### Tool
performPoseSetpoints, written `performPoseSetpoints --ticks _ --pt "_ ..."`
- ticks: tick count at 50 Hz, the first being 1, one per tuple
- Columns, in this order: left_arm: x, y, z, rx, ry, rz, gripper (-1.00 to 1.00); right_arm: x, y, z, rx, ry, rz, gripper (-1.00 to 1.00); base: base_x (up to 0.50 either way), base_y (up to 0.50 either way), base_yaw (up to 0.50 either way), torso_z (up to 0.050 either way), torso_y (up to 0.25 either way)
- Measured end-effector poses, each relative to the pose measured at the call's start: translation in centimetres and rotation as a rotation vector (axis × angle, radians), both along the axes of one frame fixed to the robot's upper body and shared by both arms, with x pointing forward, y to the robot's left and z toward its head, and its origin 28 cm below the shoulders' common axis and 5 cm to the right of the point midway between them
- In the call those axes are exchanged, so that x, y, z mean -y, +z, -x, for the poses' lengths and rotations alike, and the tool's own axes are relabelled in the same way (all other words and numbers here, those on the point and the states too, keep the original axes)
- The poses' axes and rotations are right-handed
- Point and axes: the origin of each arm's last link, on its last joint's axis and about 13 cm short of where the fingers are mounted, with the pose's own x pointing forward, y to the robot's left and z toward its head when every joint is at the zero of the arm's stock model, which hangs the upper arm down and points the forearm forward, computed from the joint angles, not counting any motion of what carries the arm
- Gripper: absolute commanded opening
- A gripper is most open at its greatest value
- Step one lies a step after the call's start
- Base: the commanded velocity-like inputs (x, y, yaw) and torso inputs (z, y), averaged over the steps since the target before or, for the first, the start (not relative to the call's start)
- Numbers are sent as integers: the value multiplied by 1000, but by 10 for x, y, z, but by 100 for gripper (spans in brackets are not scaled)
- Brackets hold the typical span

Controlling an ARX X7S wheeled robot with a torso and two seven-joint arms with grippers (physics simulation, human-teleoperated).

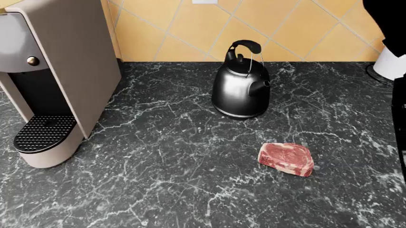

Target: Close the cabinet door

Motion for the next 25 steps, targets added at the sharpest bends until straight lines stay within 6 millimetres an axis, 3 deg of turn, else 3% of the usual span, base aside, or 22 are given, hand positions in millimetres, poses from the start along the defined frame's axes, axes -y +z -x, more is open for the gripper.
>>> performPoseSetpoints --ticks 25 --pt "-1 -3 -3 -9 2 1 100 -7 -10 -21 -21 -24 27 100 3 0 1 0 0"
